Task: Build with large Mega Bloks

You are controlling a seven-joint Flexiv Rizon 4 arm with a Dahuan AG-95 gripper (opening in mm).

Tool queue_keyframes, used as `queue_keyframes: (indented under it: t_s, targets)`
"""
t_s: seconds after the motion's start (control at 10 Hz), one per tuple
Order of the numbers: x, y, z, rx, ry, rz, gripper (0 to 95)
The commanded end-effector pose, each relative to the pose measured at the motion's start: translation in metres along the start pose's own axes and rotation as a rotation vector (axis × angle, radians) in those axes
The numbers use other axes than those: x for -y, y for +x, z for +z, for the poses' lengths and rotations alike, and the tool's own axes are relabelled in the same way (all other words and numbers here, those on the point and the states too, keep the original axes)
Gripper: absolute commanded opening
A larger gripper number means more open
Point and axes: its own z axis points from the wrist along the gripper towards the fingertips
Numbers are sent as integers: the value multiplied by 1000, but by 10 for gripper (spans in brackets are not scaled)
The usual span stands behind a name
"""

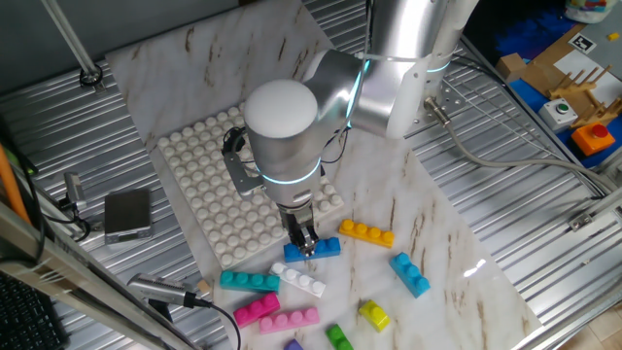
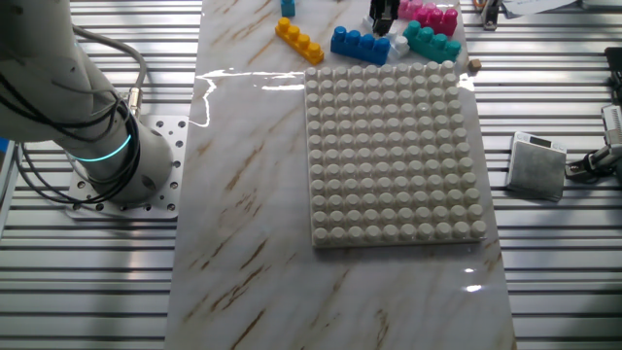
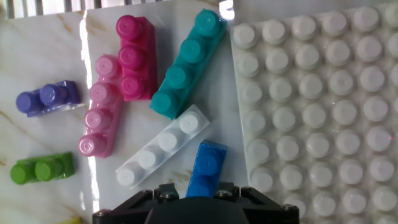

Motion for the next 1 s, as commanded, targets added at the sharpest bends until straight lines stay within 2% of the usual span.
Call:
queue_keyframes:
  t_s: [0.1,0.6,1.0]
  targets:
    - [2,0,-1,3,2,-25,380]
    - [2,0,-1,5,4,25,380]
    - [1,1,4,6,20,121,380]
